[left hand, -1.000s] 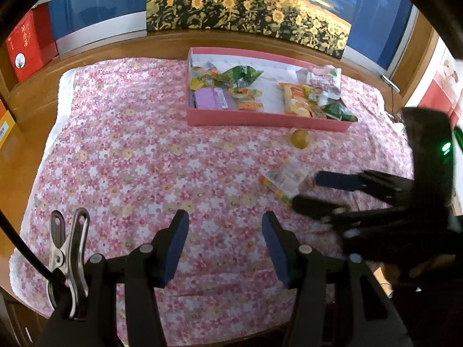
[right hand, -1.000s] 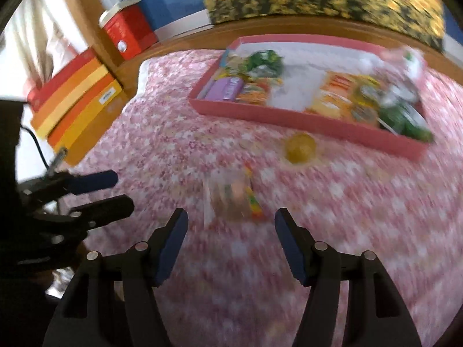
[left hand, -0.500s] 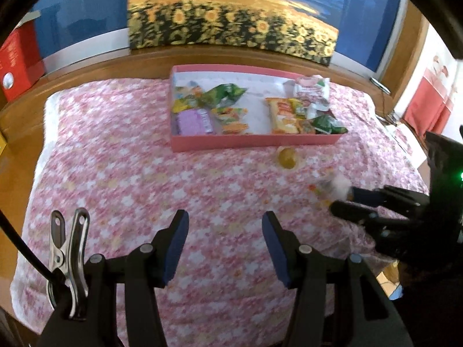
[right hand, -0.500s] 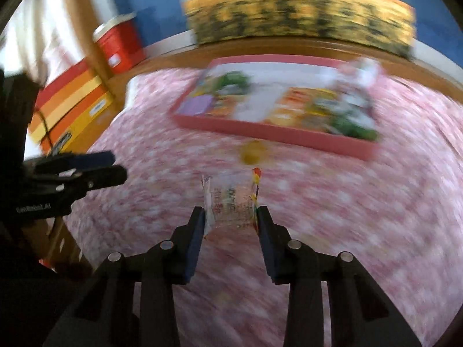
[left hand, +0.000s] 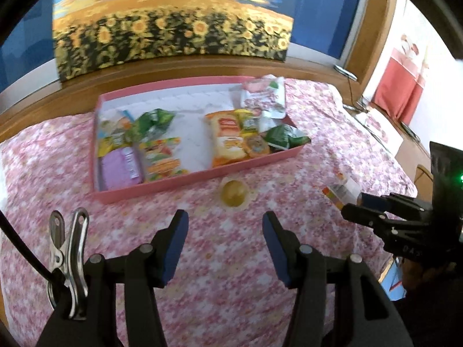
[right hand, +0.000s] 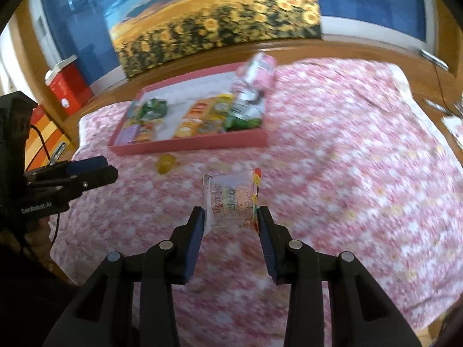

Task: Organize snacks
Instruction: 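Grasp the yellow jelly cup with the left gripper while the right gripper holds the clear packet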

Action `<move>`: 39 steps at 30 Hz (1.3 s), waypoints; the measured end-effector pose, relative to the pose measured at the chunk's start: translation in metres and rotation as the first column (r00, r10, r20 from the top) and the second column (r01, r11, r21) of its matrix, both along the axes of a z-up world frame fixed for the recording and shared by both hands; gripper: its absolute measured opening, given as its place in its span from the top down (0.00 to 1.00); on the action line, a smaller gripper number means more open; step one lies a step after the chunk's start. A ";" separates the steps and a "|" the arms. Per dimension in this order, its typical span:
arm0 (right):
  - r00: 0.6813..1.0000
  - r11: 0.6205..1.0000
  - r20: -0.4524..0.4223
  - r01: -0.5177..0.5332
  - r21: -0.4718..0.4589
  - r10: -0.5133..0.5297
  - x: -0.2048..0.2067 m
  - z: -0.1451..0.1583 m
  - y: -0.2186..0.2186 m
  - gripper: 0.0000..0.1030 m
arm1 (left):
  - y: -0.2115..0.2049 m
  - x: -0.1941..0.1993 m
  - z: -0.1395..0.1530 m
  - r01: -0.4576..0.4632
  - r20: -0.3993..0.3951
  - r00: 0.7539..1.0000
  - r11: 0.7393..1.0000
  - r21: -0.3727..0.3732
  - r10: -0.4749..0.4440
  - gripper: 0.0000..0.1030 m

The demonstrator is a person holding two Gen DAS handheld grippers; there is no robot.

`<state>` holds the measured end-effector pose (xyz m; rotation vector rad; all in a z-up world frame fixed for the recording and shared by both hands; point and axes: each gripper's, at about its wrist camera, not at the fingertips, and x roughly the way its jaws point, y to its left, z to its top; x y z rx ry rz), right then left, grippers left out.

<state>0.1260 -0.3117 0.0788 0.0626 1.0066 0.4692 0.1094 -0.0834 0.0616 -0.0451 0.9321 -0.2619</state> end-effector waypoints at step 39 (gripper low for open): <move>0.997 0.978 0.033 -0.065 -0.197 0.072 -0.030 -0.027 0.008 0.60 | -0.021 0.021 -0.048 -0.003 -0.082 0.997 1.000 0.026 0.005 0.66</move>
